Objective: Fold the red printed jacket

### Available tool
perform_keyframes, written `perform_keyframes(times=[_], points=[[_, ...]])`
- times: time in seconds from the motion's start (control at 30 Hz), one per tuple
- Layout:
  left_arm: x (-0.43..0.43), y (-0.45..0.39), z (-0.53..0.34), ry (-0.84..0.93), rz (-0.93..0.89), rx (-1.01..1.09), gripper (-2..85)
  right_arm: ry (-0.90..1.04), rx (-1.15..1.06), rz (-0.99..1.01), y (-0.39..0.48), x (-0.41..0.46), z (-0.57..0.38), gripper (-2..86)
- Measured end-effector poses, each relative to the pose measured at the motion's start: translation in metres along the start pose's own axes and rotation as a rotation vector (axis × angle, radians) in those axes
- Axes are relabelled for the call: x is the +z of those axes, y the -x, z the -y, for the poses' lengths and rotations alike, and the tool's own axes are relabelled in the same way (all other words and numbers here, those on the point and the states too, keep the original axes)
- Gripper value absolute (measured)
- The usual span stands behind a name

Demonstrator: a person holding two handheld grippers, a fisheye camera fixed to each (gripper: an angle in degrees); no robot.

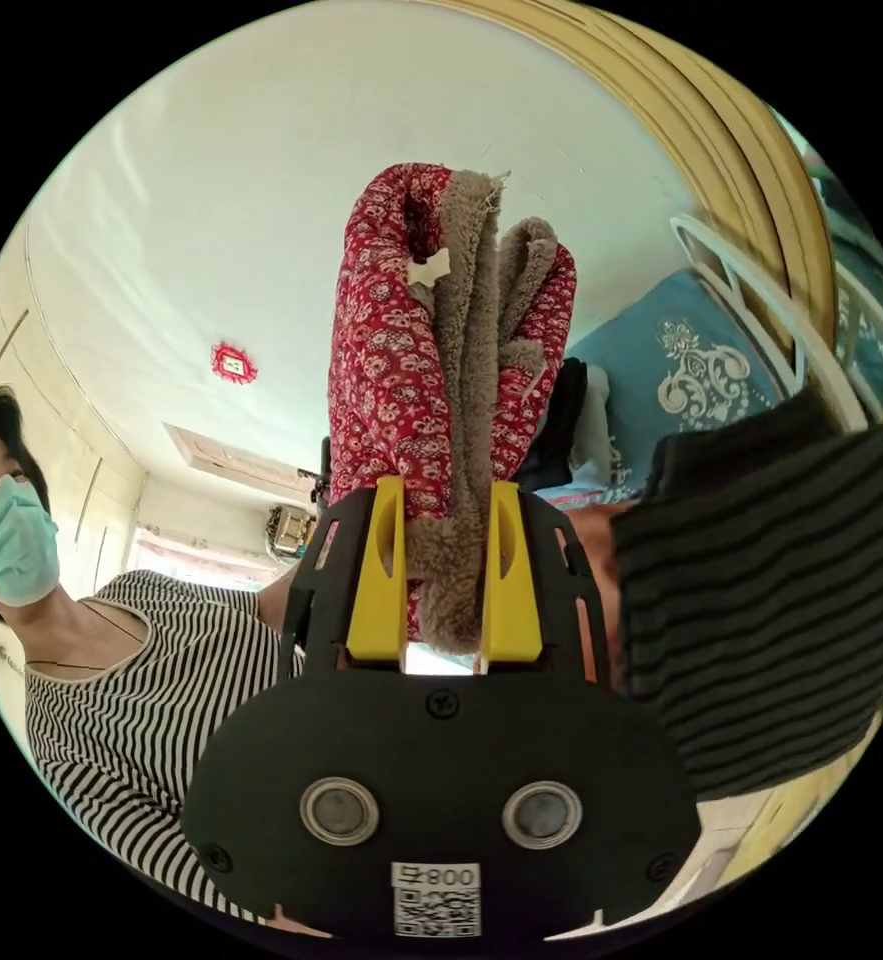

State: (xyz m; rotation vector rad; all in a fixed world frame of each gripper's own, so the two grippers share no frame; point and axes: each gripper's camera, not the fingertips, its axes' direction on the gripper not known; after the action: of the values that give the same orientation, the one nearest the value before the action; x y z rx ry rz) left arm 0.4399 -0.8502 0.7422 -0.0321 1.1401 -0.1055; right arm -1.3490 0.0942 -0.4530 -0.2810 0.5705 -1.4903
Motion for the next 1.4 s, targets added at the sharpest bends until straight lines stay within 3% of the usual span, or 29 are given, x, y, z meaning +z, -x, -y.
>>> perform_keyframes(times=[0.37,0.73,0.93,1.03,1.2,1.4], points=[[0.083,0.053,0.215,-0.097,0.091,-0.071,18.1,0.143,-0.097,-0.121,-0.087,-0.030,0.248,11.7],[0.139,0.102,0.318,-0.125,0.172,-0.198,18.2,0.260,-0.049,-0.200,-0.157,0.018,0.380,8.4],[0.182,0.163,0.344,-0.037,0.493,-0.455,17.5,0.392,0.016,-0.455,-0.212,0.078,0.427,8.0],[0.203,0.165,0.358,0.013,0.655,-0.433,15.6,0.503,0.092,-0.509,-0.257,0.126,0.429,7.6],[0.218,0.154,0.376,0.059,0.596,-0.340,13.5,0.587,0.131,-0.490,-0.288,0.169,0.422,6.6],[0.203,0.127,0.376,-0.112,0.318,-0.268,13.4,0.475,0.019,-0.402,-0.241,0.131,0.455,6.4]])
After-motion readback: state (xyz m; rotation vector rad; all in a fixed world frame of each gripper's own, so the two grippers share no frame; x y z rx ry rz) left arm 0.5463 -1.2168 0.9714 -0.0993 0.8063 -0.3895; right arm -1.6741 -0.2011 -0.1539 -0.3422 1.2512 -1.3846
